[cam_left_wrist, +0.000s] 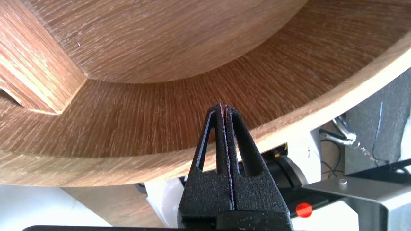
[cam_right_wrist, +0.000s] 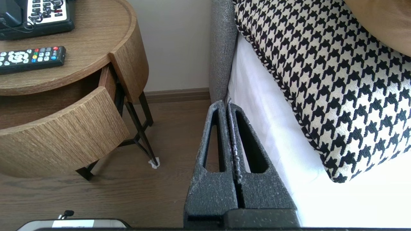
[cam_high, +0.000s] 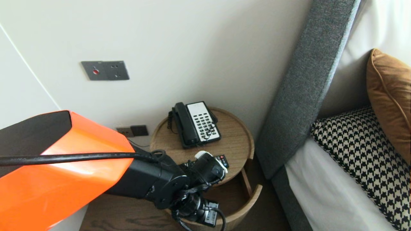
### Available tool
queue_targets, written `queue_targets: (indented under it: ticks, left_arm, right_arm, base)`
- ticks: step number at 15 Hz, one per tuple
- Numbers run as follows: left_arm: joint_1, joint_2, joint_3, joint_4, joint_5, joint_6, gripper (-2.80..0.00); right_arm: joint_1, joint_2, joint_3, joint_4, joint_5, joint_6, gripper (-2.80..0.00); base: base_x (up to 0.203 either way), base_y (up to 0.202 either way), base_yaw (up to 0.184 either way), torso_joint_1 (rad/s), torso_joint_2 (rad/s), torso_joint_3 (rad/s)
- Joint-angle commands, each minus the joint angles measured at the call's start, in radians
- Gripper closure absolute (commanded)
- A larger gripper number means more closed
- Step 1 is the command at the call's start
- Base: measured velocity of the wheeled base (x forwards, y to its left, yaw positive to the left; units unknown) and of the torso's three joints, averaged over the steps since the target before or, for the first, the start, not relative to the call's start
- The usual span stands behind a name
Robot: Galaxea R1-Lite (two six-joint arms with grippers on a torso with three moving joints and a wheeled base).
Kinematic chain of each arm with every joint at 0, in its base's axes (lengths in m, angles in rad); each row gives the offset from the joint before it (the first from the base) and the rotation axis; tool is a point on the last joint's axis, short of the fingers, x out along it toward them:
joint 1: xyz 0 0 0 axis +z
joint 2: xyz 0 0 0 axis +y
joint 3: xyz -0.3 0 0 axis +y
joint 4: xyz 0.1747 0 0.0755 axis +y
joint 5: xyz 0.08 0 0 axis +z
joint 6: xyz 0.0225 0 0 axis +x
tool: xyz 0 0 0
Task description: Open the nightstand drawer
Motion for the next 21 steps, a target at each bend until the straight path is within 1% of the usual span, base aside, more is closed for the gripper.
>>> queue_targets:
  ticks: [1, 4, 7, 14, 21]
  left_arm:
    - [-0.013, -0.016, 0.031, -0.003, 0.0, -0.005, 0.0]
    - [-0.035, -0.027, 0.08, -0.031, -0.007, -0.006, 0.0]
    - [-0.05, -0.044, 0.102, -0.036, -0.011, -0.006, 0.0]
    - [-0.073, -0.075, 0.154, -0.046, -0.047, 0.001, 0.0]
    - [-0.101, -0.072, 0.195, -0.092, -0.048, 0.001, 0.0]
  right_arm:
    - [0.0, 0.0, 0.0, 0.0, 0.0, 0.0, 0.0]
    - [0.0, 0.0, 0.0, 0.0, 0.0, 0.0, 0.0]
    - [0.0, 0.0, 0.0, 0.0, 0.0, 0.0, 0.0]
    - [0.0, 0.0, 0.0, 0.0, 0.0, 0.0, 0.0]
    - [0.0, 0.0, 0.0, 0.0, 0.0, 0.0, 0.0]
  base:
    - [0.0, 0.0, 0.0, 0.0, 0.0, 0.0]
    - [0.0, 0.0, 0.0, 0.0, 0.0, 0.0]
    - [0.0, 0.0, 0.0, 0.0, 0.0, 0.0]
    - [0.0, 0.0, 0.0, 0.0, 0.0, 0.0]
    - [0.0, 0.0, 0.0, 0.0, 0.0, 0.0]
